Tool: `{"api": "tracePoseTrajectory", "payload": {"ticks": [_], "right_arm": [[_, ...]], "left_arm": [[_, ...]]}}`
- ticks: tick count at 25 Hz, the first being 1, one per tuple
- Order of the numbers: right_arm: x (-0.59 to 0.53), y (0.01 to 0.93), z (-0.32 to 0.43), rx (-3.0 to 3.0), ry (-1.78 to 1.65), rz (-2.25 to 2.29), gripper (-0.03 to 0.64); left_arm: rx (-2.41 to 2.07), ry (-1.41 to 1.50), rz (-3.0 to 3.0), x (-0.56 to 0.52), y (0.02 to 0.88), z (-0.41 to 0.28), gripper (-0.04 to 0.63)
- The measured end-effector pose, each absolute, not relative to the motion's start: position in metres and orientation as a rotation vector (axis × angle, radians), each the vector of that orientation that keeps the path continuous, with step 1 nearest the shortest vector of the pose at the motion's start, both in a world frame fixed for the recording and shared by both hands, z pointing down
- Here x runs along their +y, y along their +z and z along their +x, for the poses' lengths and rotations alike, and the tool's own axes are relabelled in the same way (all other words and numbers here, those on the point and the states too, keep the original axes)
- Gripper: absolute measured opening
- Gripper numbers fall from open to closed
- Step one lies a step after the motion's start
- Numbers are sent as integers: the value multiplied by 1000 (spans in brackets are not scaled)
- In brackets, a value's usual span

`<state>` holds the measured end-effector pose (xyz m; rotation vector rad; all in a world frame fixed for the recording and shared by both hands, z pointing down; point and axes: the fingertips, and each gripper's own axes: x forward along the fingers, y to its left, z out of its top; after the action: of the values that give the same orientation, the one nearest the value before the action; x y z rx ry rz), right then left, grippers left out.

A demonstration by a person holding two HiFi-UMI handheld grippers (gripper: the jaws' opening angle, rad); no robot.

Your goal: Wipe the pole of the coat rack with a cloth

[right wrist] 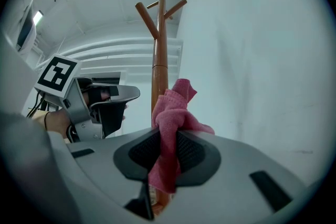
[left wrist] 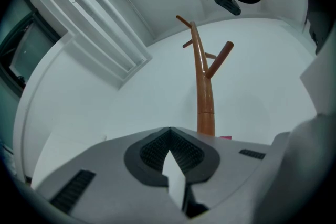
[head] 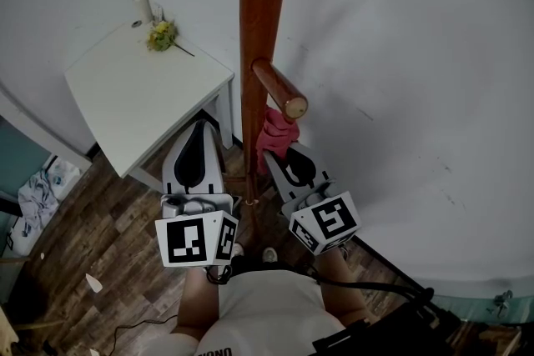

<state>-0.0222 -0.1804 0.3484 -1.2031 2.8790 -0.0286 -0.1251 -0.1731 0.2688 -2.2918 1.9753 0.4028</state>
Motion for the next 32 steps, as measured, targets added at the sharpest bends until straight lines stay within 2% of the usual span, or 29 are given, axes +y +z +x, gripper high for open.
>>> {"api": "tracePoseTrajectory", "payload": {"ticks": [23,32], "right_arm": [[-178,370,-23,2937,-37,-1245,81],[-169,323,-1,2854,120,-1295,81]], "left_arm": [[1960,370,-2285,-175,268,-126,9],[1980,375,-2276,-174,270,-133,9]]}}
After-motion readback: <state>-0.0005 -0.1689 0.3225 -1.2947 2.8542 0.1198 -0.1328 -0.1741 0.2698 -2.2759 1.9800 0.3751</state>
